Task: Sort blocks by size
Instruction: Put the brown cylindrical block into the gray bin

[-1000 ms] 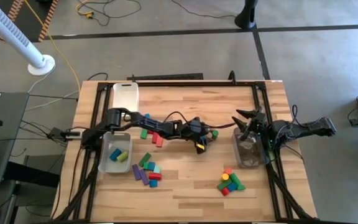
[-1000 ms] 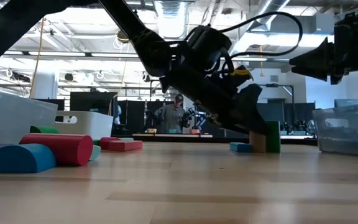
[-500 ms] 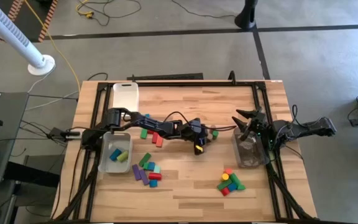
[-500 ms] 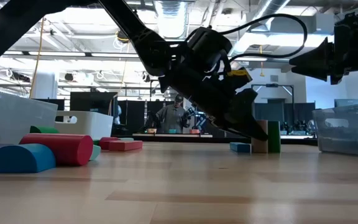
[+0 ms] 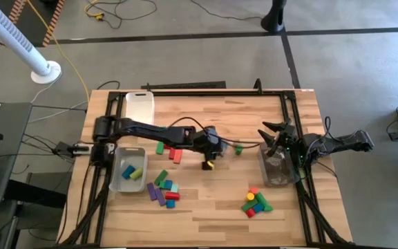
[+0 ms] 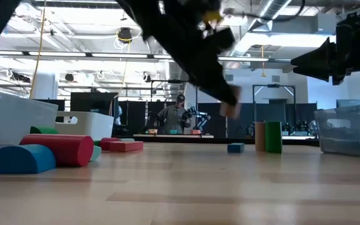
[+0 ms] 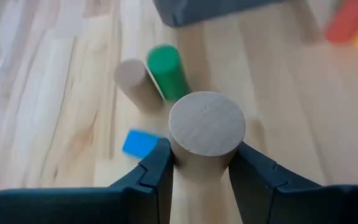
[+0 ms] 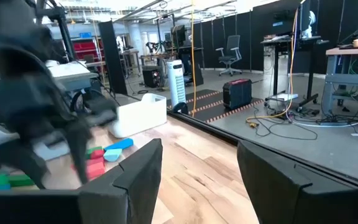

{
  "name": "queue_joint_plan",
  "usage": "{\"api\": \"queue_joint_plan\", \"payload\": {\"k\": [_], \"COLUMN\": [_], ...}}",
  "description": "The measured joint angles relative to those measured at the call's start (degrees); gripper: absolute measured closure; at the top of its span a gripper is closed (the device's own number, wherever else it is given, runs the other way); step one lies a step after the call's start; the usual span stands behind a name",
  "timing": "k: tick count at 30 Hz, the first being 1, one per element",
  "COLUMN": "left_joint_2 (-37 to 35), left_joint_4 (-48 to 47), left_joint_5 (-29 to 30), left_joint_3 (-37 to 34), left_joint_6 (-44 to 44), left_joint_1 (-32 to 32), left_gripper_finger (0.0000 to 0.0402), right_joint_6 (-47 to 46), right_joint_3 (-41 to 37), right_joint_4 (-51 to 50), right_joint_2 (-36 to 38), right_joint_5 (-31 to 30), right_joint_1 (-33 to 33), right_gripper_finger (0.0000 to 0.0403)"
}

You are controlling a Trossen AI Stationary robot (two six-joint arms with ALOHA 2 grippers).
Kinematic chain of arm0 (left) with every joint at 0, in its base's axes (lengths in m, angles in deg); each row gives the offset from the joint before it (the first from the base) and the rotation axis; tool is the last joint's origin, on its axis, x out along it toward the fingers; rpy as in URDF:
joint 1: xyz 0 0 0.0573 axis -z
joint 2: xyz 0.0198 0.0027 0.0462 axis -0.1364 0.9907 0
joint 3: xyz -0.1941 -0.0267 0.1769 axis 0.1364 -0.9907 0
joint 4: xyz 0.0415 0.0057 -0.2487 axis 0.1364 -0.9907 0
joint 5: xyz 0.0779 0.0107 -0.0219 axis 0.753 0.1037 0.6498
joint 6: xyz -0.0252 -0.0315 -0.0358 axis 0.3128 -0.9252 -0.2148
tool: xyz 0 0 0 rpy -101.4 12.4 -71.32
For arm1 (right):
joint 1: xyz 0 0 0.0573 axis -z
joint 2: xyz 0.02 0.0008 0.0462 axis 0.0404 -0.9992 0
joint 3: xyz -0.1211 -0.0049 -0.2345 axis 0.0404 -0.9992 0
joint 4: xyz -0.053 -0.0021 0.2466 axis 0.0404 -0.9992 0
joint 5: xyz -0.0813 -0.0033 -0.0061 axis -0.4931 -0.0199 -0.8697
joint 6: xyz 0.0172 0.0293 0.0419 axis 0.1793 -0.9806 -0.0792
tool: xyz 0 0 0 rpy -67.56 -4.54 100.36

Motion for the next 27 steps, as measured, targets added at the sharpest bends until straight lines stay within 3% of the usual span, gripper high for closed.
{"api": "queue_joint_plan", "payload": {"k": [6,13,20,27], "left_joint_2": [-13.9,-29.1,-38.2,-41.8], "left_joint_4": [-22.2,-48.1,-61.8,-65.0], "left_joint_5": [4.0,6.6,8.2,5.7], "left_joint_3": [0.0,0.0,-6.1,-18.1], "left_joint_6": [-0.5,-16.8,-34.2,-44.6], "left_joint_1": [2.4,6.7,12.8,15.8], "left_gripper_finger": [0.0284,0.0284,0.0283,0.0283], "right_joint_6": [0.0,0.0,0.2,0.2], "right_joint_3": [0.0,0.0,0.0,0.0], "right_joint_4": [0.0,0.0,0.0,0.0], "right_joint_2": [0.0,0.0,0.0,0.0], "right_joint_5": [0.0,0.0,0.0,0.0], "right_joint_1": [0.0,0.0,0.0,0.0], "right_gripper_finger": [0.0164,0.0164,0.0164,0.0164]}}
